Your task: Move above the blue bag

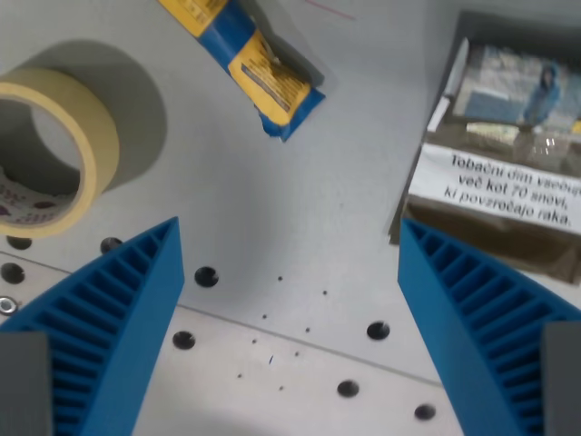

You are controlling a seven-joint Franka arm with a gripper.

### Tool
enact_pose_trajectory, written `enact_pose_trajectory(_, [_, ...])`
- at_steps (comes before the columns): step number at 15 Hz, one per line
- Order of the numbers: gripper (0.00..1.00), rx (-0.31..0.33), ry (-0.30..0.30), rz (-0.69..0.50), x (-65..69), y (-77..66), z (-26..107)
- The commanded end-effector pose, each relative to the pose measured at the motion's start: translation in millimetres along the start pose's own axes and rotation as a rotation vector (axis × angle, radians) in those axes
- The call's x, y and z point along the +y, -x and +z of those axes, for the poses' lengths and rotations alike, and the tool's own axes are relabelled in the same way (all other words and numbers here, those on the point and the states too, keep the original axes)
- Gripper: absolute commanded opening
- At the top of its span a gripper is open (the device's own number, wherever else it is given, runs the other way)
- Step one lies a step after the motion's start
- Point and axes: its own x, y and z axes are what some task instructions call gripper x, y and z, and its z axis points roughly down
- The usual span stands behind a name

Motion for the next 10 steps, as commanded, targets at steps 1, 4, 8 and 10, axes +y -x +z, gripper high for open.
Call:
enact_pose_trajectory(1, [1.00, 0.030, -0.007, -0.184, -2.9, -6.0, 6.4])
enact_pose_trajectory(4, [1.00, 0.036, -0.013, -0.265, -7.0, -10.9, 15.2])
enact_pose_trajectory(8, [1.00, 0.041, -0.022, -0.369, -12.6, -18.5, 28.9])
enact_pose_trajectory(10, [1.00, 0.043, -0.026, -0.417, -15.5, -22.6, 36.4])
